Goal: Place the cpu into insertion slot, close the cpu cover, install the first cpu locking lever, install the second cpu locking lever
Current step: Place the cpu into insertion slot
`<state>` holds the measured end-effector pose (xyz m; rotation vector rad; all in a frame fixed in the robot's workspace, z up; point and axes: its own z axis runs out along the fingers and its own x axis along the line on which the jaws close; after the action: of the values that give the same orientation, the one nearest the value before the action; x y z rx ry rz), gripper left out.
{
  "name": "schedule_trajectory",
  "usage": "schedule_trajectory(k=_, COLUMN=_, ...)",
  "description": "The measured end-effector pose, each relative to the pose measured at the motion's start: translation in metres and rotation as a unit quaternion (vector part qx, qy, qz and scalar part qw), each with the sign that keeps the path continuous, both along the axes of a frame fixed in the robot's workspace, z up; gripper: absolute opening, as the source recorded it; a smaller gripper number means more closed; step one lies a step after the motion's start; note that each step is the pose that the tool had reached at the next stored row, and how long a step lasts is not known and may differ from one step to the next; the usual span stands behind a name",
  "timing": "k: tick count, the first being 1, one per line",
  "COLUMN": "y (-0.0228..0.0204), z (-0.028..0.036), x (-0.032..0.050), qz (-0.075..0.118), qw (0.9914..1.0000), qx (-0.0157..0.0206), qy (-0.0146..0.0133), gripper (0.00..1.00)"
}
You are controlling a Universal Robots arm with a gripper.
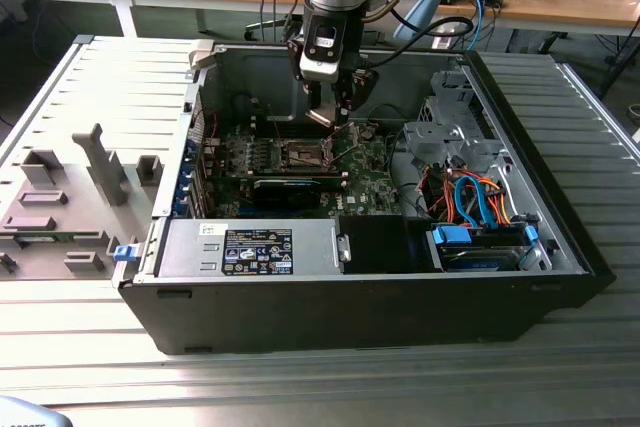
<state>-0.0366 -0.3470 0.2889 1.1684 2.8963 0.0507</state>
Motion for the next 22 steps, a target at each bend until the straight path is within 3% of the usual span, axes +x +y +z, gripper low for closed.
schedule_trajectory(k=22, y=0.0000, z=0.0000, x=0.0000, qz=-0.004, qw=0.99999, qx=-0.0018, qy=0.0000, gripper=0.55)
